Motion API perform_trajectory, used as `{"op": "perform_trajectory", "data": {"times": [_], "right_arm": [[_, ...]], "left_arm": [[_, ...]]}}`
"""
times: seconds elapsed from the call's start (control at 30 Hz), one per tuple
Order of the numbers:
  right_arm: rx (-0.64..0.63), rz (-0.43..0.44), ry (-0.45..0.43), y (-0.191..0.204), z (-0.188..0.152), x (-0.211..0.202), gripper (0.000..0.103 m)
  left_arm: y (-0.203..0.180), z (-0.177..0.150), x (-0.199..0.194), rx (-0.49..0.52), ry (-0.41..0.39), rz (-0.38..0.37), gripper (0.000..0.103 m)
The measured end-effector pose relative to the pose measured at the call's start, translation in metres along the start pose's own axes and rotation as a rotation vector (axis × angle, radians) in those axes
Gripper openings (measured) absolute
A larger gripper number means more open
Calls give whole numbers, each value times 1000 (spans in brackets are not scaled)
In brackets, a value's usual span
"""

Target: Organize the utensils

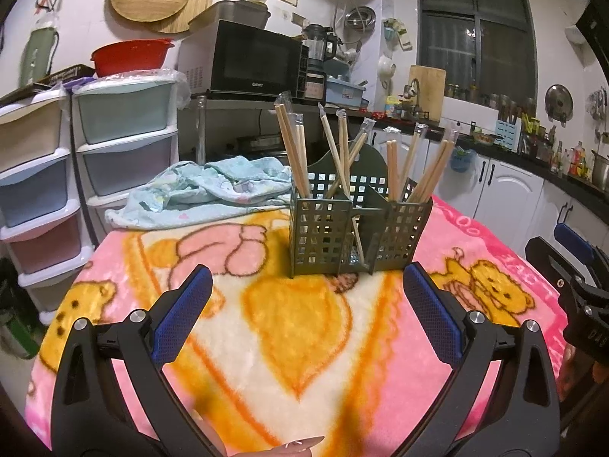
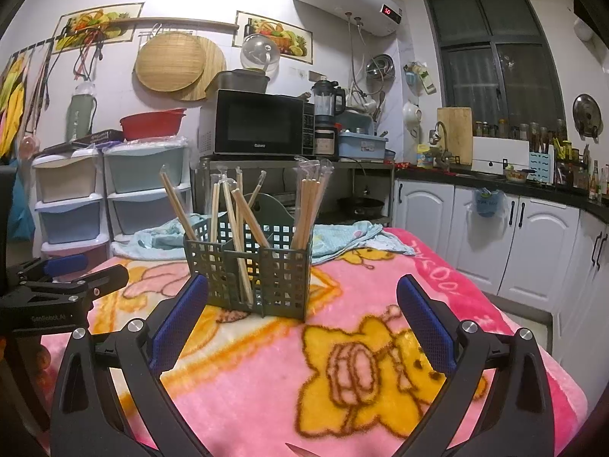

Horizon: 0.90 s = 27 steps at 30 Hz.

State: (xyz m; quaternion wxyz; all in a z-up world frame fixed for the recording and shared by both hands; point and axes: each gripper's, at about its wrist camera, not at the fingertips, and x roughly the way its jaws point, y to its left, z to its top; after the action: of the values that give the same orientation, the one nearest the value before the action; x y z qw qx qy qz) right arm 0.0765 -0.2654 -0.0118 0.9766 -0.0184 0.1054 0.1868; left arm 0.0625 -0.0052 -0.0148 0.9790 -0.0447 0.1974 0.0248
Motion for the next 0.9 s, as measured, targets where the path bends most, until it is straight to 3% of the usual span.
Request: {"op": "perform_trajectory", "data": {"times": [0.9], "right_arm": [[-2,-2,0,1,0,0,97]], "left_arm": [[-2,-2,0,1,1,11,92]]}}
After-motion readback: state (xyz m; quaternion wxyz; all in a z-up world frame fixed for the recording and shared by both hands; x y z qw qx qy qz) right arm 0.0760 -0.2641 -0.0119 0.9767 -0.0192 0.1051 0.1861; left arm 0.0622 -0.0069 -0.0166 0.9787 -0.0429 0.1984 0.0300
